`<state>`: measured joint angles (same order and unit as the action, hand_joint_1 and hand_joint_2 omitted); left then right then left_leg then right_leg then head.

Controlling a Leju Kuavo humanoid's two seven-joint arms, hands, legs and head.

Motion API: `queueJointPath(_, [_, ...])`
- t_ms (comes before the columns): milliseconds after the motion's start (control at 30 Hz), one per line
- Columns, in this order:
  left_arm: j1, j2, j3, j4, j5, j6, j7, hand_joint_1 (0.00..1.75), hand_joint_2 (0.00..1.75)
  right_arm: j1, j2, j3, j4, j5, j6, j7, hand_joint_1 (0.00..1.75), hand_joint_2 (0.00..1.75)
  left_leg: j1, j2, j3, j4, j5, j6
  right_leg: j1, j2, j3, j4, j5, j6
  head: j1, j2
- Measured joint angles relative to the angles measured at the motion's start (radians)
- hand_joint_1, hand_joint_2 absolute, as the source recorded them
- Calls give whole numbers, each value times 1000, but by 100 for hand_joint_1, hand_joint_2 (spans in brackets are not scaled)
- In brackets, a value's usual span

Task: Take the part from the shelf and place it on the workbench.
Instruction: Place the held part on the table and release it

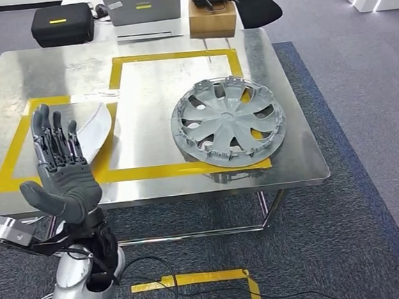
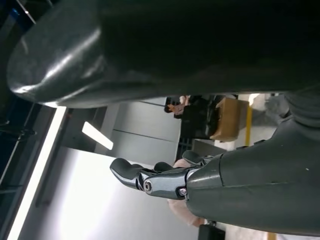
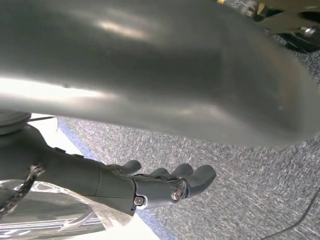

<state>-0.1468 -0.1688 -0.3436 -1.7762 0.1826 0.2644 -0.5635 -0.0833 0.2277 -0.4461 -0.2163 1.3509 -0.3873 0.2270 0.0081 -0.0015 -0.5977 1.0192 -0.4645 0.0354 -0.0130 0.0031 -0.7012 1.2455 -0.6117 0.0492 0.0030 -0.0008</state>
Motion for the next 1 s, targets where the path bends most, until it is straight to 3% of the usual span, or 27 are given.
queueJointPath(33, [17, 3, -5, -8, 4, -8, 1, 0, 0, 2, 0, 0, 0, -2, 0, 0, 0, 0, -1, 0, 0, 0, 0, 0, 0, 0, -18, 40, -11, 1, 0, 0])
queueJointPath(67, [30, 7, -10, -14, 23, -32, 7, 0, 0, 4, 0, -1, 0, -4, -1, -3, 0, 0, -1, 0, 0, 0, 0, 0, 0, 0, -16, 42, -2, 1, 0, 0])
queueJointPath(100, [42, 11, -15, -18, 62, -78, 16, 0, 0, 6, 0, -1, 0, -7, -3, -8, 0, 0, -1, -1, 1, 1, 0, 0, 0, 0, 6, 4, 23, -1, 0, 0])
queueJointPath(133, [56, 14, -19, -20, 111, -142, 25, 0, 0, 7, -1, -2, 0, -9, -5, -17, 0, 0, -1, -2, 3, 1, -1, -1, 0, 0, 44, -65, 57, -3, 0, 0])
queueJointPath(200, [92, 20, -23, -25, 203, -309, 25, 0, 0, 9, -1, -3, 0, -10, -6, -39, 0, 0, -5, -3, 5, 3, -3, -7, 2, 0, 118, -198, 98, -11, 0, 0])
queueJointPath(233, [108, 23, -24, -27, 225, -387, 15, 0, 0, 10, -1, -3, 0, -8, -4, -47, 0, 0, -8, -3, 4, 4, -3, -12, 2, 0, 138, -233, 104, -15, -1, 0])
queueJointPath(333, [129, 33, -29, -31, 228, -555, -20, 0, 0, 14, -3, -3, 0, 3, 11, -54, 0, 0, -8, -3, 4, 7, -4, -27, 2, 1, 147, -245, 107, -28, -2, 0])
queueJointPath(400, [139, 38, -30, -36, 203, -605, -35, 0, 0, 12, -3, -3, 0, 9, 20, -54, 0, 0, -6, -2, -8, 41, -32, -37, -1, 0, 150, -248, 109, -40, -5, 0])
queueJointPath(500, [157, 43, -31, -40, 176, -631, -41, 0, 0, 7, -4, -3, 0, 12, 22, -53, 0, 0, -3, -2, -86, 223, -127, -49, -2, -3, 150, -249, 109, -49, -10, 0])
queueJointPath(533, [162, 46, -31, -40, 169, -638, -42, 0, 44, 7, -5, -3, 0, 13, 22, -53, 0, 0, -2, -2, -109, 275, -144, -51, -2, -4, 150, -249, 109, -50, -9, 0])
queueJointPath(567, [167, 49, -32, -40, 162, -646, -42, 0, 87, 7, -5, -3, 0, 14, 22, -53, 0, 0, -2, -2, -115, 292, -140, -50, -1, -4, 151, -249, 109, -50, -10, 0])
queueJointPath(600, [170, 53, -34, -40, 157, -654, -42, 0, 131, 7, -6, -3, 0, 17, 22, -53, 0, 0, -2, -2, -103, 268, -117, -49, -1, -4, 152, -248, 109, -50, -10, 0])
queueJointPath(633, [172, 55, -37, -40, 153, -660, -42, 0, 175, 6, -6, -3, 0, 20, 21, -53, 0, 0, -2, -2, -74, 210, -81, -46, -1, -3, 154, -248, 109, -49, -10, 0])
queueJointPath(700, [175, 59, -44, -39, 144, -667, -37, 0, 175, 6, -6, -2, 0, 24, 21, -53, 0, 0, -4, -2, -7, 74, -22, -36, 1, -2, 156, -246, 107, -45, -10, 0])
queueJointPath(733, [176, 61, -47, -39, 140, -668, -33, 0, 175, 6, -6, -2, 0, 24, 20, -53, 0, 0, -6, -2, 12, 32, -12, -32, 3, -2, 154, -245, 107, -41, -9, 0])
queueJointPath(867, [182, 67, -52, -37, 132, -670, -27, 0, 175, 6, -6, -2, 0, 24, 19, -53, 0, 0, -7, -2, 15, 2, -6, -14, 2, -4, 143, -241, 104, -19, -8, 0])
queueJointPath(933, [182, 67, -54, -37, 131, -671, -26, 0, 175, 6, -7, -2, 0, 24, 18, -53, 0, 0, -2, 1, 12, -6, 3, -1, 1, -3, 117, -183, 55, -10, -5, 0])
queueJointPath(1000, [183, 68, -55, -35, 122, -669, -25, 0, 175, 6, -7, -2, 0, 23, 18, -53, 0, 0, -3, 3, 3, -6, 10, 6, 0, -3, 65, -55, -21, -4, -2, 0])
